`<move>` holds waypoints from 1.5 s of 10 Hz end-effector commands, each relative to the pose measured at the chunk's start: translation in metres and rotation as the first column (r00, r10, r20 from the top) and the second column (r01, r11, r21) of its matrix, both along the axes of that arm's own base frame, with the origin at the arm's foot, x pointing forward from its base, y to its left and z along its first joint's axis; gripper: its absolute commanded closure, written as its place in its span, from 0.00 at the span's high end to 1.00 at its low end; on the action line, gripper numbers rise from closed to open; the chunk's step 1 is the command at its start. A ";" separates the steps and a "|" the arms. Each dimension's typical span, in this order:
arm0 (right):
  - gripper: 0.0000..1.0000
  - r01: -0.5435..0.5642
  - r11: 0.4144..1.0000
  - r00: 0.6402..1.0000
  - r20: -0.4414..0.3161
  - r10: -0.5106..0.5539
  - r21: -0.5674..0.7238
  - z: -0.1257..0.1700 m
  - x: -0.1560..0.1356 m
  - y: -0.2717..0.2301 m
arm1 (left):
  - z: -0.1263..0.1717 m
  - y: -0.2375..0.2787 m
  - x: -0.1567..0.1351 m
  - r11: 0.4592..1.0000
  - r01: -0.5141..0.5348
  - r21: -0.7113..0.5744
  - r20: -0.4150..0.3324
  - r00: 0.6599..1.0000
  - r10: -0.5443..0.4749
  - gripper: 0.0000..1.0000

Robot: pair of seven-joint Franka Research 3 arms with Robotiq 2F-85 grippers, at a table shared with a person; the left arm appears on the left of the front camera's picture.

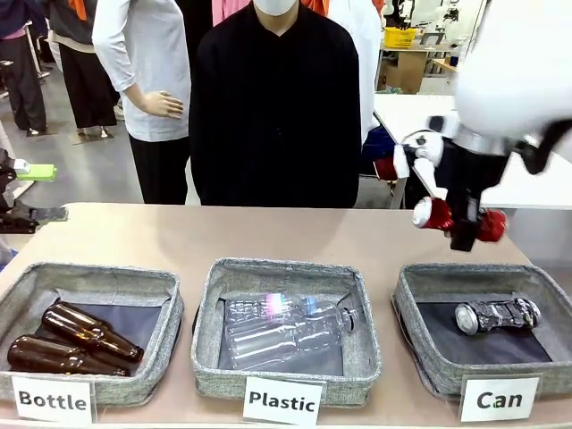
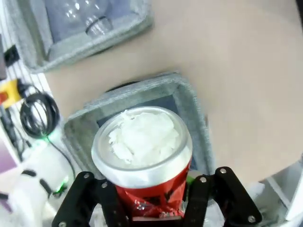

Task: Sort the can waste into the basket.
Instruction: Pick up the can waste from the table and place it in the right Fabric basket.

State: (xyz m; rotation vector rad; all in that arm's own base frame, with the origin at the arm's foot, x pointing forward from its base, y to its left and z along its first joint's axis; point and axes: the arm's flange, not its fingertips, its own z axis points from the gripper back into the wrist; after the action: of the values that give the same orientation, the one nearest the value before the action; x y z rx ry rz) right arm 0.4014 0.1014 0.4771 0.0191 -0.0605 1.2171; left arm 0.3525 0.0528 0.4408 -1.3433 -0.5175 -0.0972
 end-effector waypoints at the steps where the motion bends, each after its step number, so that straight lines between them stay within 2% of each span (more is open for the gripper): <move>1: 0.00 0.120 0.984 0.992 0.027 -0.125 0.132 -0.025 -0.061 -0.018 | 0.003 0.002 -0.002 1.000 0.008 -0.006 -0.009 1.000 -0.008 1.00; 3: 0.00 0.169 0.979 0.976 0.120 -0.183 0.114 -0.041 -0.101 -0.025 | 0.003 0.002 -0.002 1.000 0.008 -0.006 -0.009 1.000 -0.008 1.00; 4: 0.00 0.182 0.975 0.973 0.122 -0.197 0.130 -0.045 -0.103 -0.028 | 0.003 0.002 -0.002 1.000 0.008 -0.006 -0.009 1.000 -0.008 1.00; 6: 0.00 0.184 0.970 0.974 0.101 -0.202 0.161 -0.047 -0.088 -0.032 | 0.003 0.002 -0.002 1.000 0.008 -0.006 -0.009 1.000 -0.008 1.00; 8: 0.00 0.167 0.976 0.980 0.088 -0.181 0.142 -0.045 -0.085 -0.040 | 0.003 0.002 -0.002 1.000 0.008 -0.006 -0.009 1.000 -0.008 1.00; 9: 0.06 0.197 0.969 0.973 0.092 -0.212 0.146 -0.048 -0.082 -0.034 | 0.003 0.002 -0.002 1.000 0.008 -0.006 -0.009 1.000 -0.008 1.00; 10: 0.58 0.217 0.968 0.967 0.107 -0.231 0.128 -0.048 -0.081 -0.032 | 0.003 0.002 -0.002 1.000 0.008 -0.006 -0.009 1.000 -0.008 1.00; 11: 0.65 0.224 0.968 0.964 0.116 -0.237 0.113 -0.047 -0.079 -0.033 | 0.003 0.002 -0.002 1.000 0.008 -0.006 -0.009 1.000 -0.008 1.00; 12: 1.00 0.221 0.970 0.965 0.123 -0.233 0.104 -0.044 -0.076 -0.035 | 0.003 0.002 -0.002 1.000 0.008 -0.006 -0.009 1.000 -0.008 1.00; 14: 1.00 0.224 0.970 0.963 0.129 -0.235 0.093 -0.045 -0.072 -0.034 | 0.003 0.002 -0.002 1.000 0.008 -0.006 -0.009 1.000 -0.008 1.00; 15: 0.79 0.229 0.971 0.963 0.129 -0.237 0.073 -0.044 -0.072 -0.035 | 0.003 0.002 -0.002 1.000 0.008 -0.006 -0.009 1.000 -0.008 1.00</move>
State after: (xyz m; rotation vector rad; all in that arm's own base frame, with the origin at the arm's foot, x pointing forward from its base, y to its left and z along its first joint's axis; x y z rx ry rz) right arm 0.3490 0.0667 0.4542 0.0086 -0.2075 1.0014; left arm 0.3526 0.0529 0.4405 -1.3435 -0.5167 -0.0961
